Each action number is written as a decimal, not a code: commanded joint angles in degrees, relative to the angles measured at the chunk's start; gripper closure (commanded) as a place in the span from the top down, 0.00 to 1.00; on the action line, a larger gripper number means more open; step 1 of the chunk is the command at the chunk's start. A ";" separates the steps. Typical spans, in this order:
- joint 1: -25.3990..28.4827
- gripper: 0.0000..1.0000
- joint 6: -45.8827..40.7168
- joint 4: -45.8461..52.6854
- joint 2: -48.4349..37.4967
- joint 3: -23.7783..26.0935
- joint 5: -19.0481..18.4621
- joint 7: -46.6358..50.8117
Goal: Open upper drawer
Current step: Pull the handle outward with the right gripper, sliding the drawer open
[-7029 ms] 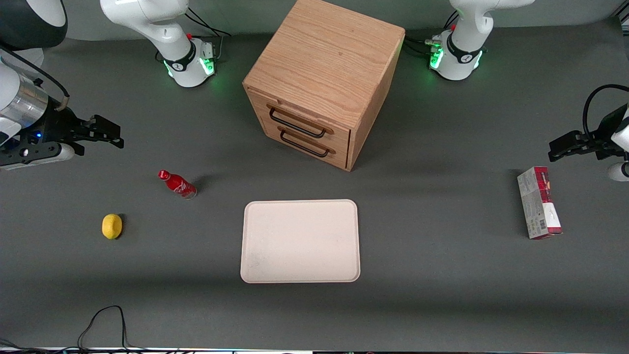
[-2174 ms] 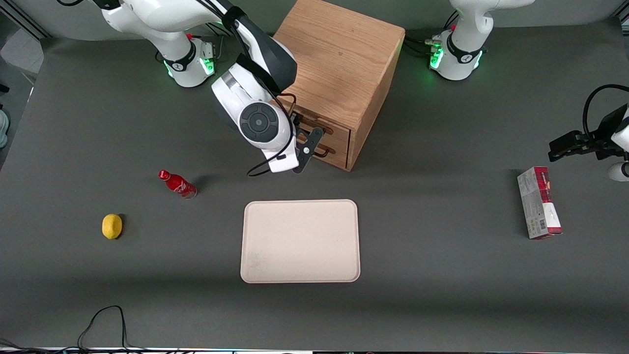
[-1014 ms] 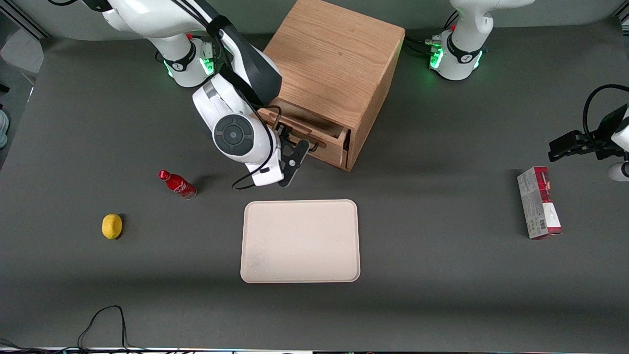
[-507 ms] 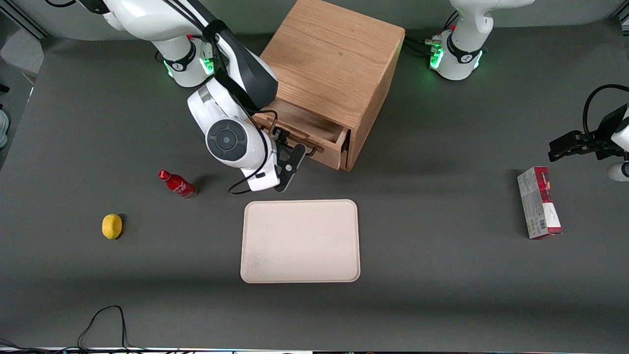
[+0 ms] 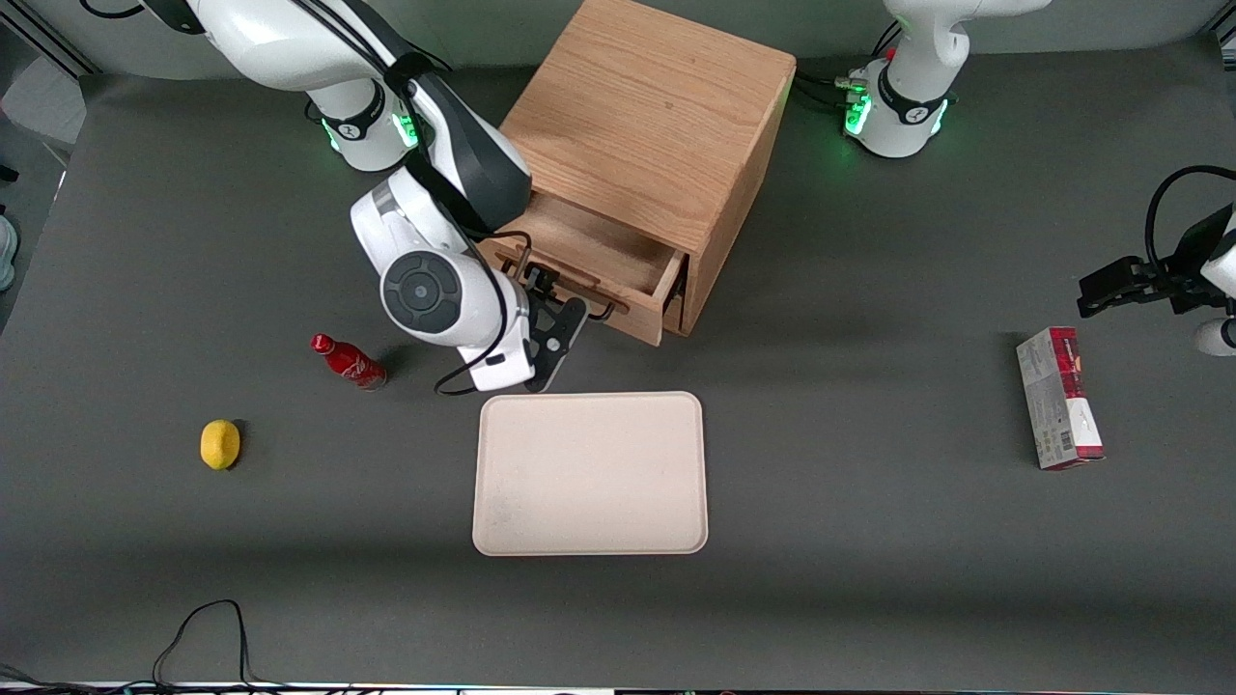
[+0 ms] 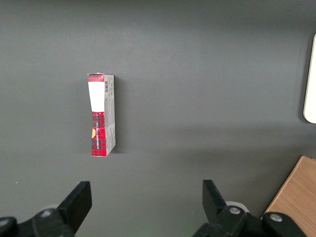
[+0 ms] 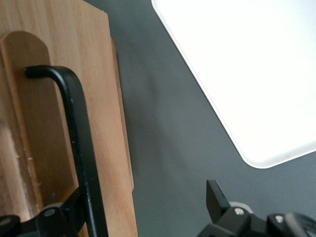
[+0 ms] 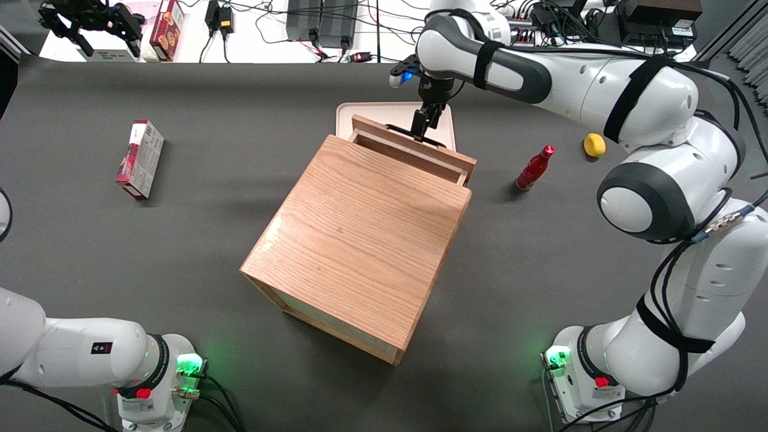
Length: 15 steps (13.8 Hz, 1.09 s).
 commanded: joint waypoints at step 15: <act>-4.18 1.00 -0.47 11.14 8.01 0.18 0.59 -4.34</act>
